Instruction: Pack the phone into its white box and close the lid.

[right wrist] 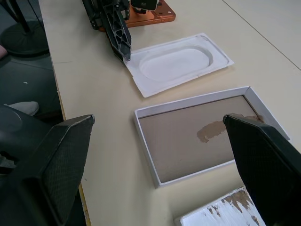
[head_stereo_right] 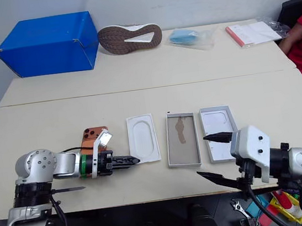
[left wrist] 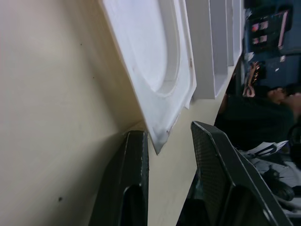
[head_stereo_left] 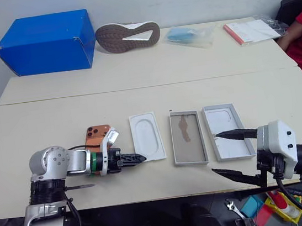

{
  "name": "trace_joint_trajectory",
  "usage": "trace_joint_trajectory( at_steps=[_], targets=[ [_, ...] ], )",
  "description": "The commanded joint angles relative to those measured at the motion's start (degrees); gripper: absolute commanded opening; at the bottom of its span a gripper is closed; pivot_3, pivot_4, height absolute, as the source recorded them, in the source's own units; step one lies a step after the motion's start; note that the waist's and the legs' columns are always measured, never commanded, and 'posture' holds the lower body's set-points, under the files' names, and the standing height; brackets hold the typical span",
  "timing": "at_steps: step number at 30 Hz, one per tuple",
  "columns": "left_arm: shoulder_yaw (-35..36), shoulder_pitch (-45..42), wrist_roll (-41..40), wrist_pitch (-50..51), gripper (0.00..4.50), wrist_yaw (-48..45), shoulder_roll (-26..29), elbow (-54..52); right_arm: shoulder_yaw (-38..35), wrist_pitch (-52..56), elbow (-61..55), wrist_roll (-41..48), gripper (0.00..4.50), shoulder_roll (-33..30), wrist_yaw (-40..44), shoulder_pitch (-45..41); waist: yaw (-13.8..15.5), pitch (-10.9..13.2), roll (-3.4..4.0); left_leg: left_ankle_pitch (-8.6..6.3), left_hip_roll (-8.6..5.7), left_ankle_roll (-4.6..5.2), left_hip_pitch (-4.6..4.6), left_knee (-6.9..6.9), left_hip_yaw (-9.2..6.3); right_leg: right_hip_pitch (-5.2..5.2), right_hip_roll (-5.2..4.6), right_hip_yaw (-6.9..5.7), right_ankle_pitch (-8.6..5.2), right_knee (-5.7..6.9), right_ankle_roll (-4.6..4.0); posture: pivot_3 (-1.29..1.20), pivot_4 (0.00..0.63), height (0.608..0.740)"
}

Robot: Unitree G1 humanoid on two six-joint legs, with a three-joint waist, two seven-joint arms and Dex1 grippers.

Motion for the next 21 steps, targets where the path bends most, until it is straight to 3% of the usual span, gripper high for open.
trace_joint_trajectory(
  at_steps=[1,10,13,16,21],
  targets=[
    [1.1,-1.2,-1.2,0.1,1.45,0.6,0.3,1.6,-1.3,-0.8,-1.4,0.6,4.50,0.2,-0.1,-0.2,0.0,0.0,0.00,0.01,0.00,-0.02,0.00,0.00,0.00,0.00,0.00,0.00,0.00,0.02,0.00,0.00,0.150,0.740],
    [2.3,-4.7,2.5,0.1,1.45,1.1,-1.8,6.1,-1.4,-0.8,-1.3,0.8,4.50,0.5,-0.6,-0.4,0.0,0.0,0.00,0.05,-0.01,-0.07,0.02,0.00,-0.01,0.00,0.00,0.00,0.00,0.08,0.00,0.00,0.150,0.740],
    [1.9,-4.5,3.2,0.1,0.95,0.5,-2.0,5.7,-1.5,-0.7,-1.3,0.9,4.50,0.5,-0.8,-0.4,0.0,0.0,0.00,0.05,-0.01,-0.07,0.01,0.00,-0.01,-0.01,0.00,0.00,0.00,0.07,0.00,0.00,0.150,0.740],
    [2.1,-4.5,4.0,0.1,0.11,0.1,-2.1,6.1,-1.6,-0.8,-1.4,0.7,4.50,0.5,-0.8,-0.1,0.0,0.0,-0.01,0.06,-0.01,-0.09,0.05,0.00,-0.01,0.00,0.00,0.01,0.00,0.08,0.00,0.00,0.150,0.740],
    [3.4,-5.0,4.8,0.1,0.05,-0.2,-2.8,7.2,-1.8,-0.8,-1.5,0.6,4.50,0.4,-0.7,0.3,0.0,0.0,-0.01,0.11,-0.02,-0.17,0.17,0.00,-0.01,0.06,-0.01,0.04,-0.01,0.02,-0.02,0.00,0.150,0.740]
  ],
)
